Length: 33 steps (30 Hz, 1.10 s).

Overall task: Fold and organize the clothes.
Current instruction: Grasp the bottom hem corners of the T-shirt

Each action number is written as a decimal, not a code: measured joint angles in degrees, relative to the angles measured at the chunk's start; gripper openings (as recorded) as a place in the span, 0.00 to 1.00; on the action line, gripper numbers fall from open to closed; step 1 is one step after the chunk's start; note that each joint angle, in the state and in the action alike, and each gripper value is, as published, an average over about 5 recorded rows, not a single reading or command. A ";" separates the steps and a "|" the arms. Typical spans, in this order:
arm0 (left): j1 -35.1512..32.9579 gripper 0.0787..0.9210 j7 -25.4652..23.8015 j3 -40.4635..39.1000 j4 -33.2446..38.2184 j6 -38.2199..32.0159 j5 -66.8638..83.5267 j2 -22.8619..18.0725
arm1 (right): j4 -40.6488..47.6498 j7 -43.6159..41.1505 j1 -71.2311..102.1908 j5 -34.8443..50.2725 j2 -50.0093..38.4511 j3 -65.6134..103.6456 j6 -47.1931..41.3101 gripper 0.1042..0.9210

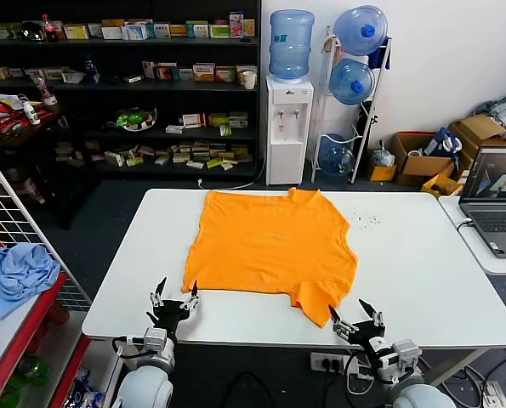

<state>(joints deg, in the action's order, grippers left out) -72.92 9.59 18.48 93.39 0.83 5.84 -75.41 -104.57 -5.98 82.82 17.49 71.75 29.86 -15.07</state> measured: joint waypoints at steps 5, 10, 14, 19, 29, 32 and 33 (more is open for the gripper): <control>0.45 0.88 -0.43 -0.33 0.55 1.43 0.83 0.24 | 0.69 1.16 -0.71 0.80 0.29 -0.62 -0.68 0.88; 1.25 0.88 -0.43 -0.73 0.58 3.71 2.28 0.30 | 1.81 2.46 -1.89 1.82 0.46 -1.42 -1.55 0.88; 1.96 0.88 -0.49 -0.92 0.03 4.86 3.72 0.50 | 2.71 3.40 -2.95 2.68 0.77 -2.14 -2.35 0.88; 3.04 0.88 -0.36 -1.18 -1.11 5.91 5.56 0.85 | 3.73 4.43 -4.35 3.67 1.29 -3.14 -3.39 0.88; 5.38 0.78 0.12 -1.35 -4.06 7.80 7.72 1.18 | 5.07 5.56 -6.83 5.14 2.21 -5.14 -4.97 0.70; 5.83 0.68 0.21 -1.35 -4.64 8.20 8.25 1.18 | 5.39 5.92 -7.46 5.46 2.43 -5.51 -5.10 0.59; 5.91 0.64 0.26 -1.37 -4.78 8.28 8.38 1.16 | 5.51 6.09 -7.67 5.58 2.53 -5.59 -5.11 0.56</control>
<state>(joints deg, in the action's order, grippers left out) -67.01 9.85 17.11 88.61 9.11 14.22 -74.25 -99.06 0.11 75.14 23.07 74.28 24.27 -20.18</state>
